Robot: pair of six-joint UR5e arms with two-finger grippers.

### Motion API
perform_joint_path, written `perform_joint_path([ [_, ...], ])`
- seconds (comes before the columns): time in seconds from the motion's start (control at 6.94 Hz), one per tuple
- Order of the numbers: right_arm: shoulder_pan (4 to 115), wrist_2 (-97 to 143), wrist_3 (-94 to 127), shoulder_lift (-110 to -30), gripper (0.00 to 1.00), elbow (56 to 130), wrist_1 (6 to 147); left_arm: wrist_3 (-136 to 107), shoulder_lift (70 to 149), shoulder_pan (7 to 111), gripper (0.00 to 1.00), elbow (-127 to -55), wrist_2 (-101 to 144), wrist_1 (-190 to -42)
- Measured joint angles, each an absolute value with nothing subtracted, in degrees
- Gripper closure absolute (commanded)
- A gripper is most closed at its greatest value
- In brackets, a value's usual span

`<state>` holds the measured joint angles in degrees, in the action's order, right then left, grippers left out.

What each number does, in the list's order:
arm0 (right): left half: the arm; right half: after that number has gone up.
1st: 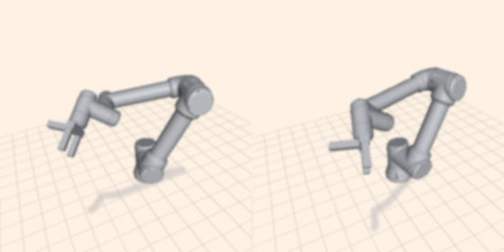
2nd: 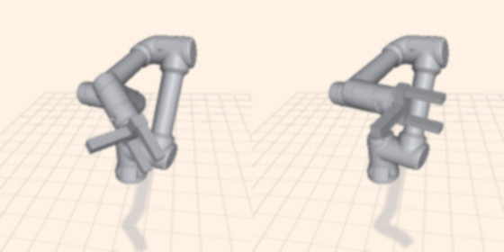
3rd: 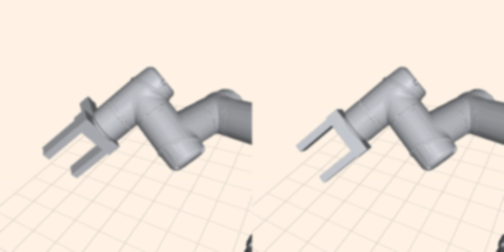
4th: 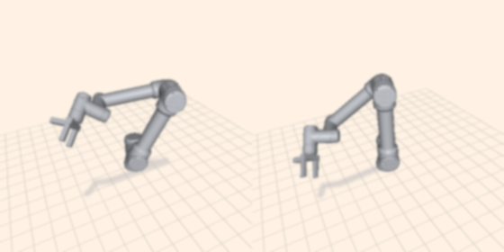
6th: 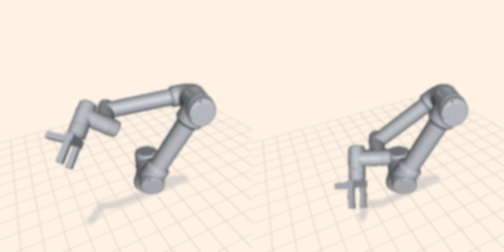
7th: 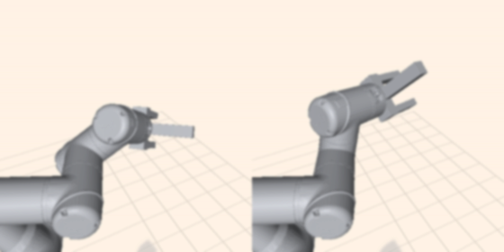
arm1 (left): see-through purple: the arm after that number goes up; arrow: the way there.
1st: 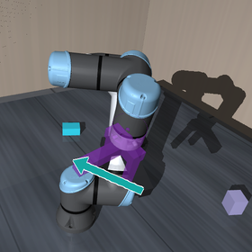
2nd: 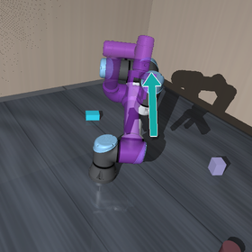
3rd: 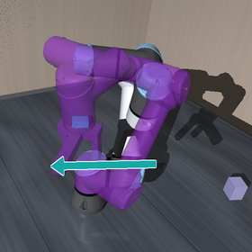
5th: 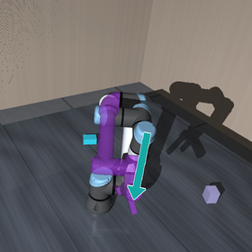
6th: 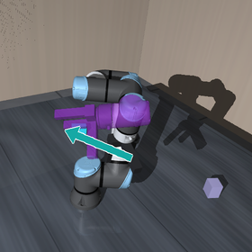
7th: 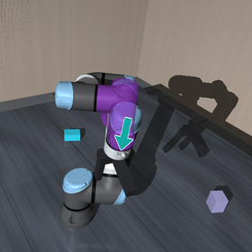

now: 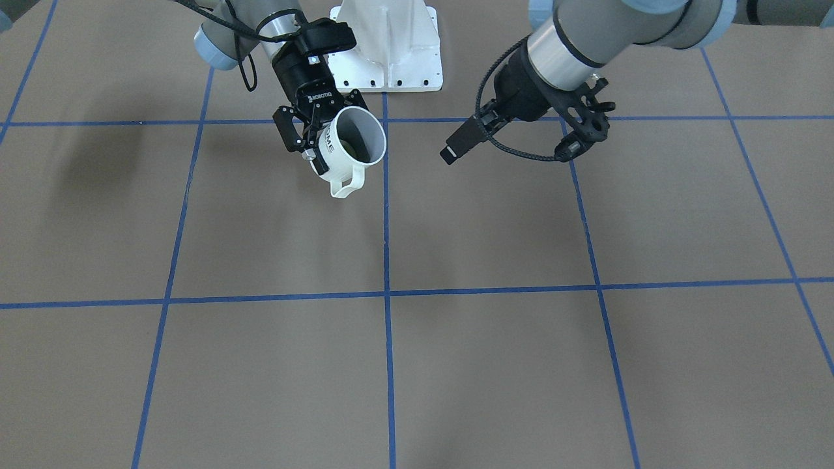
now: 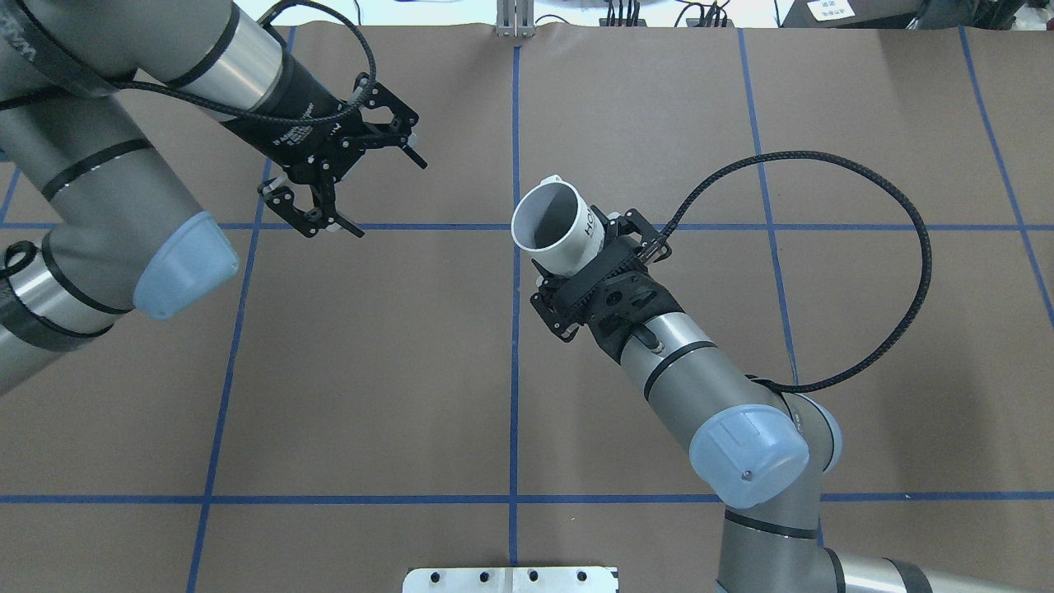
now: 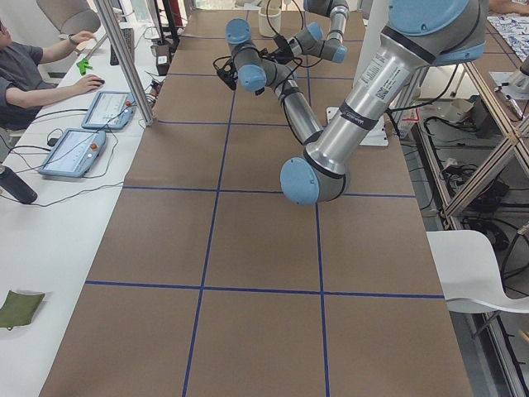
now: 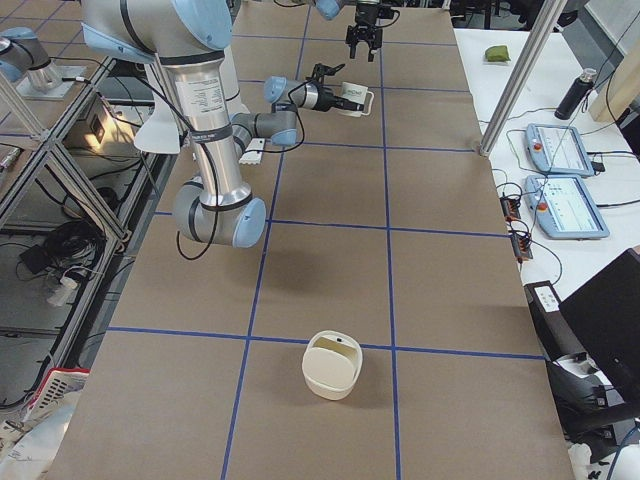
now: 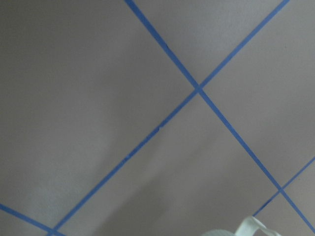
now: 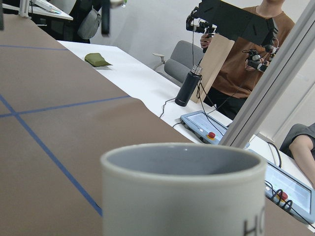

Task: Left arm hands cup to right arm to dump lemon

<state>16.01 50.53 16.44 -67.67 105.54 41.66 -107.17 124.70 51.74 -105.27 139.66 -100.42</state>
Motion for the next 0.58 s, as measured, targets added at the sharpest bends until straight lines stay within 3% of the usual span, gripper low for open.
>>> perform_joint_path([
  [0.58, 27.44, 66.29, 27.55, -68.87, 0.82, 105.70, 49.57, -70.84, 110.62, 60.13, 0.00, -105.15, 141.00, -98.84],
])
